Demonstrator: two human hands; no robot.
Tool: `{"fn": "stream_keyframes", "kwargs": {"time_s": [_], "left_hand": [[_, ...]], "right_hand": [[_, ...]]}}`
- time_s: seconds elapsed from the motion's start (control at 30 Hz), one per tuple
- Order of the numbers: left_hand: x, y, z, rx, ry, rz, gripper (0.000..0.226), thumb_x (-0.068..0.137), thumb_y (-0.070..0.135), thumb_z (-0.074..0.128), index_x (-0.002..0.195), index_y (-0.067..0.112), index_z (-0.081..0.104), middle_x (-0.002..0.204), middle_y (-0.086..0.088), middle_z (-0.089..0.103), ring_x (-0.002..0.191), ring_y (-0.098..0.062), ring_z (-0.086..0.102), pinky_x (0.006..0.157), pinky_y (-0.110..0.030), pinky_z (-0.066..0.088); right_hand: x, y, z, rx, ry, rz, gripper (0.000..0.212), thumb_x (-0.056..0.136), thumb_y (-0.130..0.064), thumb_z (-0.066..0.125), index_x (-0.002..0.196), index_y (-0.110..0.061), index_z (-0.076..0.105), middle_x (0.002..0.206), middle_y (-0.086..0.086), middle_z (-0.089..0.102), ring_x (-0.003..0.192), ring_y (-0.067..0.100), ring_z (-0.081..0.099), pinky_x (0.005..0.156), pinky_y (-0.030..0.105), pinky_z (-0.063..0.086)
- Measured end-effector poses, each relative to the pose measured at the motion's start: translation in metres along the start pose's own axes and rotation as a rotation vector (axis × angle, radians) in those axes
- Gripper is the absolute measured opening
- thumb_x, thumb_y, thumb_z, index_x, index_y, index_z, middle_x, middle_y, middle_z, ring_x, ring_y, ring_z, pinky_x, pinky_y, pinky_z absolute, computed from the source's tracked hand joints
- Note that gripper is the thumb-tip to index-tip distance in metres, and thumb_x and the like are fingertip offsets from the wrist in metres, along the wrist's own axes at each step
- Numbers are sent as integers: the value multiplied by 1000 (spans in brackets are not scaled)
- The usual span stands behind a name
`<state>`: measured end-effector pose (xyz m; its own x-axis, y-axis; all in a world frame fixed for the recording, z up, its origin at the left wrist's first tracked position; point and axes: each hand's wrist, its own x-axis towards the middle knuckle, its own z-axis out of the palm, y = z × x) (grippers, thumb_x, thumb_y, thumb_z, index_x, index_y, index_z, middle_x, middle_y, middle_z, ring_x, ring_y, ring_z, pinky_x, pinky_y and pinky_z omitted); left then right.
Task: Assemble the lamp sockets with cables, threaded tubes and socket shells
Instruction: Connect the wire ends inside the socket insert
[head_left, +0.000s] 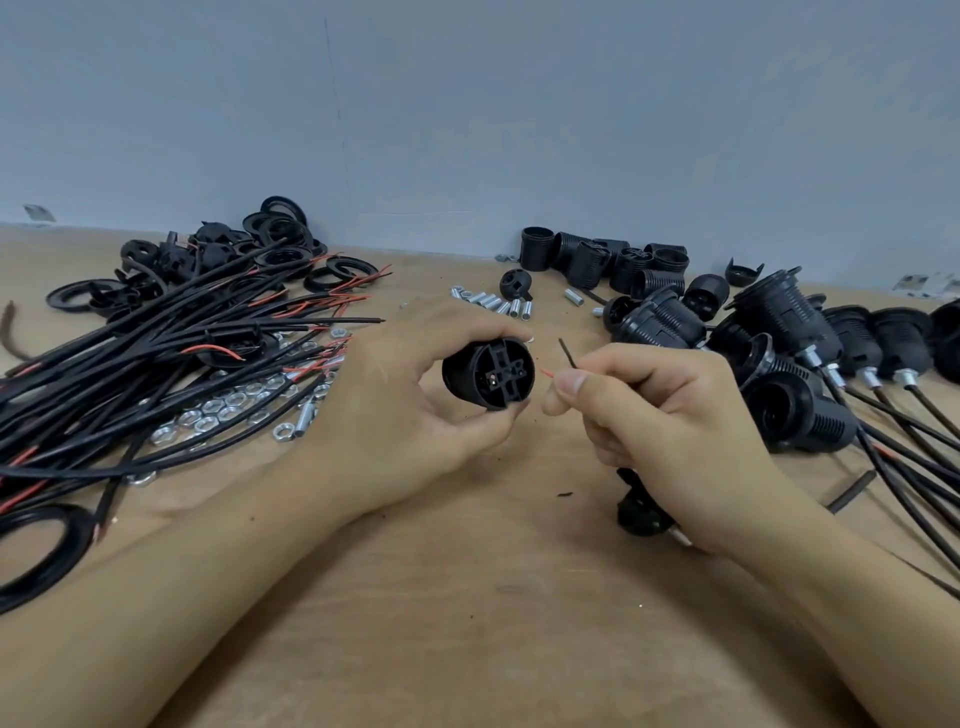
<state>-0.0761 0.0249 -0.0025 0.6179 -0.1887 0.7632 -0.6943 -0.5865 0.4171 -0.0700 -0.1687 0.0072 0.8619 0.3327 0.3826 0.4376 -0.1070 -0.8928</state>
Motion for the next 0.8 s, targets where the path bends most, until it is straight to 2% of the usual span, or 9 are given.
{"fn": "stream_keyframes", "kwargs": {"time_s": [0.1, 0.3, 0.43, 0.57, 0.67, 0.8], "left_hand": [[0, 0, 0, -4, -14, 7, 36, 72, 7, 84, 107, 10, 72, 103, 4, 71, 100, -14, 66, 90, -33, 51], [1, 2, 2, 10, -18, 28, 36, 72, 7, 83, 107, 10, 73, 105, 1, 71, 100, -12, 66, 91, -29, 50], [0, 3, 3, 33, -28, 57, 39, 71, 4, 84, 108, 8, 74, 105, -1, 71, 99, -18, 67, 90, -33, 51], [0, 4, 3, 42, -37, 90, 37, 71, 5, 84, 107, 7, 74, 103, -1, 71, 97, -17, 67, 88, -32, 52], [0, 4, 2, 42, -35, 74, 38, 71, 6, 86, 107, 8, 74, 103, 1, 71, 96, -14, 67, 87, -32, 52], [0, 4, 2, 37, -40, 63, 39, 71, 6, 85, 108, 9, 74, 103, 1, 72, 96, -16, 67, 87, -35, 52]], "right_hand": [[0, -2, -1, 80, -23, 64, 23, 83, -23, 62, 63, -16, 72, 48, 1, 31, 47, 17, 24, 46, 33, 20], [1, -3, 0, 123, -64, 106, 24, 82, -21, 60, 63, -11, 71, 48, 2, 29, 48, 18, 22, 49, 38, 18], [2, -2, 0, 130, -63, 141, 24, 80, -20, 60, 62, -11, 70, 48, 2, 28, 50, 23, 20, 50, 38, 17], [3, -2, 0, 154, -81, 165, 24, 80, -19, 59, 60, -12, 69, 48, 0, 29, 49, 20, 20, 48, 34, 17], [3, -2, 0, 183, -75, 179, 25, 78, -17, 58, 55, -13, 66, 48, 2, 29, 46, 15, 23, 43, 25, 21], [4, -2, 1, 182, -89, 179, 26, 79, -17, 58, 54, -14, 65, 48, 0, 30, 46, 15, 24, 43, 24, 23]]}}
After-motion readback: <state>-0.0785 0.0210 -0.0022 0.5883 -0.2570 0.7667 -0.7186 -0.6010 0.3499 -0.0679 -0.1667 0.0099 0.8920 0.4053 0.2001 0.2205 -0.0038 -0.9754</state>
